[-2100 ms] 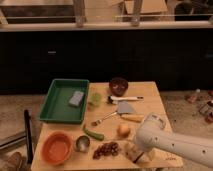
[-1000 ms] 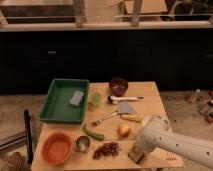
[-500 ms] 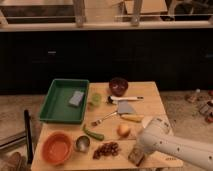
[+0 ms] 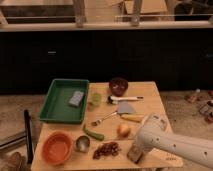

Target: Wipe table surface with eraser

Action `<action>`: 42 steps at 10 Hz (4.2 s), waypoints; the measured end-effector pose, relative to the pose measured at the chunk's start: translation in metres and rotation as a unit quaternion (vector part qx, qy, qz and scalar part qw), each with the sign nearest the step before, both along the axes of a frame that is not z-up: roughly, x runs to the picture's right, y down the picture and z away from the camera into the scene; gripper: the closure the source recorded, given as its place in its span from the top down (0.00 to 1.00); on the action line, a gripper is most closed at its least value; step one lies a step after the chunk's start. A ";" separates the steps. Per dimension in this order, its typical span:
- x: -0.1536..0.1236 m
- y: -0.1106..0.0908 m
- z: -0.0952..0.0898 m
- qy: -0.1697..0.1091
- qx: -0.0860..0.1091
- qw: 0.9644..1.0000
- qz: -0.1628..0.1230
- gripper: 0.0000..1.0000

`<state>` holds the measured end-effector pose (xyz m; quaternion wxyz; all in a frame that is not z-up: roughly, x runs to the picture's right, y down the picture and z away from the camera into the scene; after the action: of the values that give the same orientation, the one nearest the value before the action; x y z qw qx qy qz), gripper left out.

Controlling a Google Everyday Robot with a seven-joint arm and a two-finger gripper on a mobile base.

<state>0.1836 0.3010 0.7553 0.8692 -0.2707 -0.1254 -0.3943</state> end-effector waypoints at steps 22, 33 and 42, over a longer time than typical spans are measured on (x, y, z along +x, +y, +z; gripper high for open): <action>0.001 -0.014 0.000 -0.022 -0.019 0.999 -0.032 0.00; -0.035 0.022 -0.015 -0.100 -0.068 0.990 -0.072 0.00; 0.010 -0.010 0.004 -0.054 -0.057 0.997 -0.026 0.00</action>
<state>0.1933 0.2912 0.7593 0.8338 -0.3017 -0.1873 -0.4227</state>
